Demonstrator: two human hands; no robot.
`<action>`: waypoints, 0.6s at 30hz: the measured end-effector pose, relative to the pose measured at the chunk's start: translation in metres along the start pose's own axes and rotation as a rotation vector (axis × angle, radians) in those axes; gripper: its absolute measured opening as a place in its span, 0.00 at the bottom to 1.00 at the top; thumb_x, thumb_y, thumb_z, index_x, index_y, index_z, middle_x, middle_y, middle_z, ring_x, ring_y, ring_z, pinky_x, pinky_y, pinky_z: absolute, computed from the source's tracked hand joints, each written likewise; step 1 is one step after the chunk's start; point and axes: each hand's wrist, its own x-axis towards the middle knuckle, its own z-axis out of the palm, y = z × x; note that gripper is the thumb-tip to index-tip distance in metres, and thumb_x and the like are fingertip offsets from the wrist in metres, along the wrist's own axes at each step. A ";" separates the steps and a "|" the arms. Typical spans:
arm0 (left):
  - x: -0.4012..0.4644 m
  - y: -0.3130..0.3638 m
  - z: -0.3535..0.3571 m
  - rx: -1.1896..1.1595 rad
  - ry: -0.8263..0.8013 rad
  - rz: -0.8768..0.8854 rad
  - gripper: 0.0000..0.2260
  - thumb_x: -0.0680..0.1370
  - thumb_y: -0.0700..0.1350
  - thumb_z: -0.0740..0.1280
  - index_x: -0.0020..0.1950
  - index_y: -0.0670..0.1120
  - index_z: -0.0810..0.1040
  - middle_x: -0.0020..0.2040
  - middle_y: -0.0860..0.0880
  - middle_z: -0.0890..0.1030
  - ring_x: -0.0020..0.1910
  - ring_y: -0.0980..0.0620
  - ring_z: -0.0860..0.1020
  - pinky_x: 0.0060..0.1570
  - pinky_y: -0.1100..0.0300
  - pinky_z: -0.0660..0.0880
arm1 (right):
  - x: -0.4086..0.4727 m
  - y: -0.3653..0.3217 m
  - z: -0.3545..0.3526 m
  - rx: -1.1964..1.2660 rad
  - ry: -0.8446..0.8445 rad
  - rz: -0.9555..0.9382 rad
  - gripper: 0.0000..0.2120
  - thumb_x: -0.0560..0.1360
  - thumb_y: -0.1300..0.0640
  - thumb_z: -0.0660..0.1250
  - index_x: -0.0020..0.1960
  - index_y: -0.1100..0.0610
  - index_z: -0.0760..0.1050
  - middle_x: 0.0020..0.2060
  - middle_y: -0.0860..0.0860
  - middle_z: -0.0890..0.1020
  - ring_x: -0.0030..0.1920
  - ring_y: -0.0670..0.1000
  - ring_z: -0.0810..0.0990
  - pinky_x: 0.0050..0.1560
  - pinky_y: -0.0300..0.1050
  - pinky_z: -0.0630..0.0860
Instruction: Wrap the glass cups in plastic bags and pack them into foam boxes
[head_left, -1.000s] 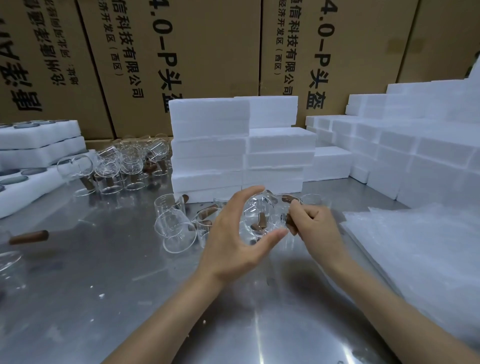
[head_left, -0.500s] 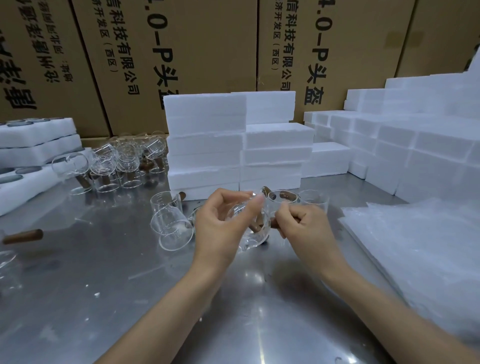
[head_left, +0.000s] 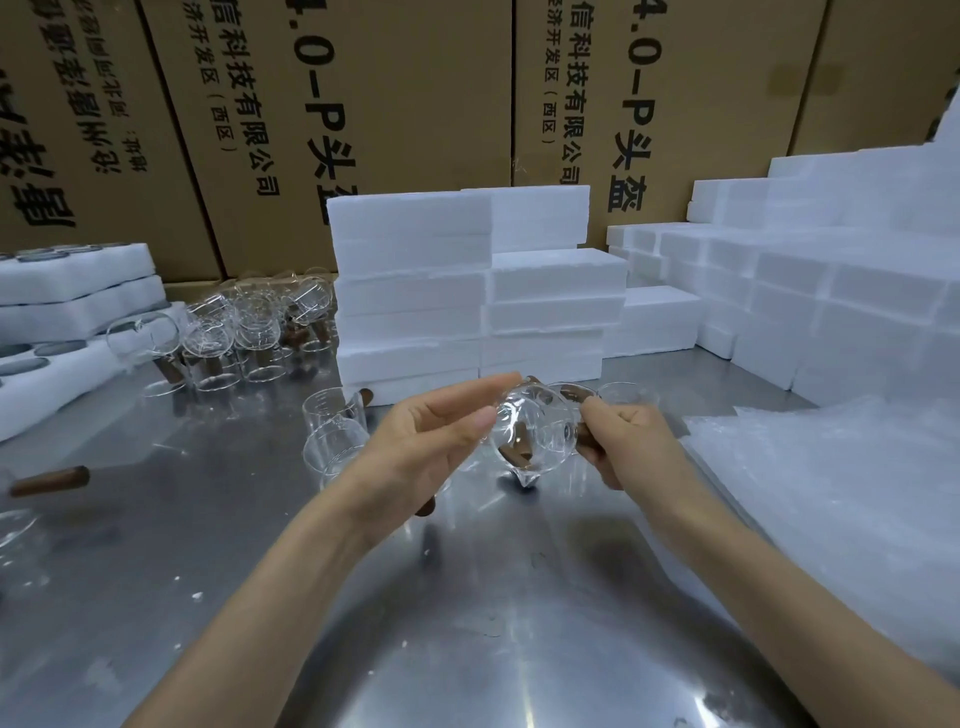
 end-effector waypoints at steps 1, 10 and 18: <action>0.000 -0.001 -0.001 0.013 -0.029 0.004 0.19 0.73 0.40 0.68 0.64 0.45 0.78 0.65 0.49 0.78 0.69 0.54 0.71 0.70 0.59 0.65 | 0.000 0.001 0.000 0.006 -0.004 0.028 0.28 0.75 0.54 0.59 0.17 0.55 0.63 0.19 0.46 0.67 0.19 0.43 0.59 0.23 0.32 0.57; 0.002 -0.009 0.014 0.322 0.041 0.098 0.30 0.63 0.45 0.79 0.63 0.57 0.75 0.65 0.57 0.77 0.69 0.59 0.69 0.73 0.53 0.61 | 0.001 0.004 0.003 0.008 0.001 0.088 0.25 0.74 0.55 0.58 0.18 0.54 0.63 0.19 0.47 0.67 0.19 0.44 0.58 0.22 0.33 0.57; 0.000 -0.017 0.025 0.687 0.151 0.218 0.37 0.63 0.59 0.77 0.68 0.65 0.64 0.65 0.67 0.71 0.67 0.67 0.68 0.64 0.71 0.65 | -0.001 -0.002 0.003 0.126 -0.053 0.179 0.27 0.76 0.56 0.56 0.17 0.53 0.63 0.17 0.45 0.65 0.18 0.44 0.56 0.20 0.34 0.54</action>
